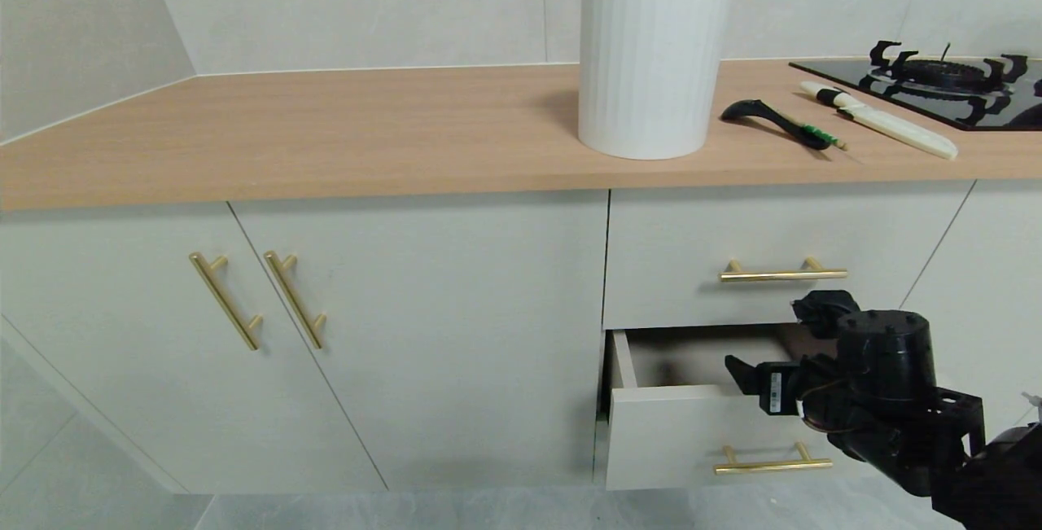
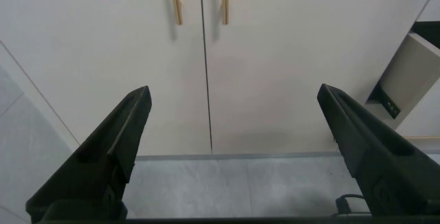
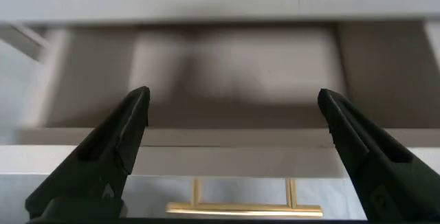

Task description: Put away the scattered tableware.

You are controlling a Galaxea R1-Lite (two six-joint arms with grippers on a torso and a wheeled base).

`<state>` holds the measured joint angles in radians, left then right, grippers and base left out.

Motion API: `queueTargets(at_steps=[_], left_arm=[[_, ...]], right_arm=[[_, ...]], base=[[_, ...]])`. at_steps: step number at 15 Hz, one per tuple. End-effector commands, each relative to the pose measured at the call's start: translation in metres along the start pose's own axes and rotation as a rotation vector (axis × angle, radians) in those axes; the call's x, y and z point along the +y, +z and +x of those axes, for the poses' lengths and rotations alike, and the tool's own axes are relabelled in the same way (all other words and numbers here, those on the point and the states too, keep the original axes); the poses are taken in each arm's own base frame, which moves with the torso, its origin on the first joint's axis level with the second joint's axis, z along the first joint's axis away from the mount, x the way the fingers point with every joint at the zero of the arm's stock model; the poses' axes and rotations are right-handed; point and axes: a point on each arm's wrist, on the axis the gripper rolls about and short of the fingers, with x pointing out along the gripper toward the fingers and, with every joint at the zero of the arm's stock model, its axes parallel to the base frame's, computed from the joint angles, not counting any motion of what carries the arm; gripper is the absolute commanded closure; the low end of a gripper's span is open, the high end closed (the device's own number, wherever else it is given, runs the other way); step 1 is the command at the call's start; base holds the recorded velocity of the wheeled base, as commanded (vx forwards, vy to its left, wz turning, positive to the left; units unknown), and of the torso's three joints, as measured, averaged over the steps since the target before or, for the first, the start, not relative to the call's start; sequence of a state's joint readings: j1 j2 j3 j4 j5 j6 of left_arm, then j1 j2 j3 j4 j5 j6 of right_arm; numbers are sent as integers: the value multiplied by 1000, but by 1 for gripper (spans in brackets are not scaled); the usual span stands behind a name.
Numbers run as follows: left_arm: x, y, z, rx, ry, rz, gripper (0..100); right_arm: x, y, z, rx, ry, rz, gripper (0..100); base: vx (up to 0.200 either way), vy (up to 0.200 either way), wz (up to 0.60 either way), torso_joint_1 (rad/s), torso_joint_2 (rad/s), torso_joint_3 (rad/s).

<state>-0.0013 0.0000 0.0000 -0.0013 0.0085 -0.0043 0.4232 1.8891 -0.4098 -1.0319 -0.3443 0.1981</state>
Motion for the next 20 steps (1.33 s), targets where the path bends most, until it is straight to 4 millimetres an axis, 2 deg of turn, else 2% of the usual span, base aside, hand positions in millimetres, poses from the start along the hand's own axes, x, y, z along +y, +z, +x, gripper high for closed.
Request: queueTargets(at_steps=[1,10,20], left_arm=[[0,0,0,1,0,0,0],[0,0,0,1,0,0,0],[0,0,0,1,0,0,0]], right_arm=[[-1,-15,12,58,-21,-18,0],[-4,-21,6,87,-17,-36,0],[-10,-21,-15,177,13,-88,0]], base=[[0,0,0,0,0,0],[0,0,0,0,0,0],[0,0,0,0,0,0]])
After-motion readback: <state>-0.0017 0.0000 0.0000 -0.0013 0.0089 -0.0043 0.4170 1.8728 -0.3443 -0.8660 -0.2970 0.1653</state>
